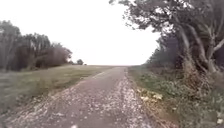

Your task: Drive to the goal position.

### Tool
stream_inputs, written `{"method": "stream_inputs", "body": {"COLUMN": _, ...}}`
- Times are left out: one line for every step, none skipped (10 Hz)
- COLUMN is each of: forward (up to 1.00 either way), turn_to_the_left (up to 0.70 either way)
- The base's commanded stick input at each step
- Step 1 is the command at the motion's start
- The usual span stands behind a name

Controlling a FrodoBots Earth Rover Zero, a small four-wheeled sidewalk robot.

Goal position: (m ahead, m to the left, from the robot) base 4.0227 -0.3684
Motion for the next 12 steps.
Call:
{"method": "stream_inputs", "body": {"forward": 0.70, "turn_to_the_left": 0.00}}
{"method": "stream_inputs", "body": {"forward": 0.70, "turn_to_the_left": 0.00}}
{"method": "stream_inputs", "body": {"forward": 0.70, "turn_to_the_left": 0.00}}
{"method": "stream_inputs", "body": {"forward": 0.70, "turn_to_the_left": 0.00}}
{"method": "stream_inputs", "body": {"forward": 0.70, "turn_to_the_left": 0.00}}
{"method": "stream_inputs", "body": {"forward": 0.70, "turn_to_the_left": 0.00}}
{"method": "stream_inputs", "body": {"forward": 0.70, "turn_to_the_left": 0.00}}
{"method": "stream_inputs", "body": {"forward": 0.70, "turn_to_the_left": 0.00}}
{"method": "stream_inputs", "body": {"forward": 0.70, "turn_to_the_left": 0.00}}
{"method": "stream_inputs", "body": {"forward": 0.70, "turn_to_the_left": 0.00}}
{"method": "stream_inputs", "body": {"forward": 0.70, "turn_to_the_left": 0.00}}
{"method": "stream_inputs", "body": {"forward": 0.70, "turn_to_the_left": 0.00}}
